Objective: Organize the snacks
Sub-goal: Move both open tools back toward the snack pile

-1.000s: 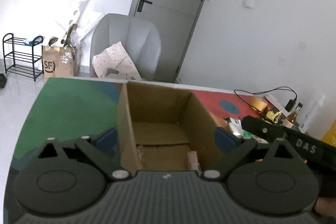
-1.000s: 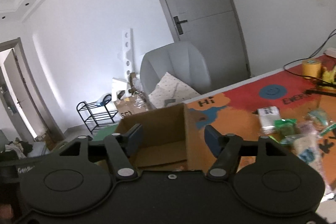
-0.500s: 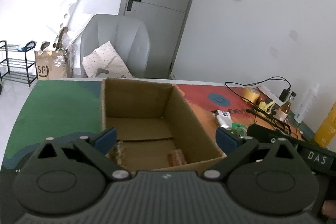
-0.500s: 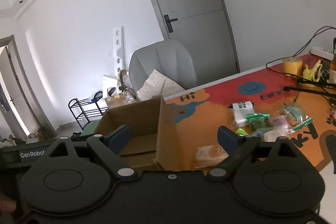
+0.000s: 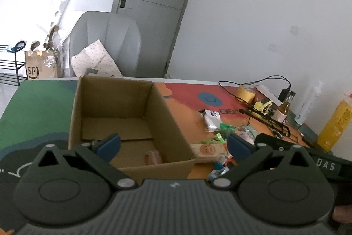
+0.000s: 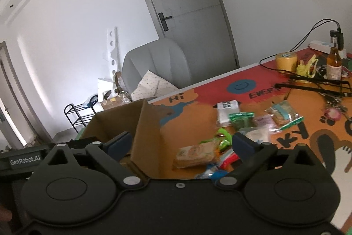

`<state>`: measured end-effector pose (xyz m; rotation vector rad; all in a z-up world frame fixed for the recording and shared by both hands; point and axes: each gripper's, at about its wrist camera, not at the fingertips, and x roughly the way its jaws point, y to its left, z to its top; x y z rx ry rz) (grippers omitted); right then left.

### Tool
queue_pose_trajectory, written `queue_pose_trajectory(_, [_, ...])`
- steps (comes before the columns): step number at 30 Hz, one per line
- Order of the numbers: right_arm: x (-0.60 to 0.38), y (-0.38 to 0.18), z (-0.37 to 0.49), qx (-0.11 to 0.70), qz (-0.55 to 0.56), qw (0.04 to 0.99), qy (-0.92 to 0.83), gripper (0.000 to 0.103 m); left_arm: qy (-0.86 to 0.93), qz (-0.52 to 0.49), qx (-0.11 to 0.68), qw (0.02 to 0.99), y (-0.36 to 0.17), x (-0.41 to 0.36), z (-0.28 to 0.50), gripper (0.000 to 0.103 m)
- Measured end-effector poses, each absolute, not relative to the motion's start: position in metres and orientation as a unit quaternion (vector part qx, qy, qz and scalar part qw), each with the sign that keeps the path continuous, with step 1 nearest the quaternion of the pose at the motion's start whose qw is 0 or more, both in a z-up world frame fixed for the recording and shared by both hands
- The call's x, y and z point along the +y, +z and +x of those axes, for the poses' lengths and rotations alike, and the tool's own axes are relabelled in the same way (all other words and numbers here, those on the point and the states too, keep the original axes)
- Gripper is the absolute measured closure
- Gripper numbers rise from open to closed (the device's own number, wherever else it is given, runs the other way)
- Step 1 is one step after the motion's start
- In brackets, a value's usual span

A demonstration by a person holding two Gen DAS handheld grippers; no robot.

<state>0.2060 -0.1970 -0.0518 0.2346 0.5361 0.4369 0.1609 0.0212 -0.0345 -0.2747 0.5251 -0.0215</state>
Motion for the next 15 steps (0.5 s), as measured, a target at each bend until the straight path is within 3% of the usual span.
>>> queue_pose_trajectory(15, [-0.242, -0.052, 0.203, 0.272, 0.107, 0.934, 0.205, 0.003, -0.018, -0.134, 0.256, 0.957, -0.035, -0.022, 0.160, 0.001])
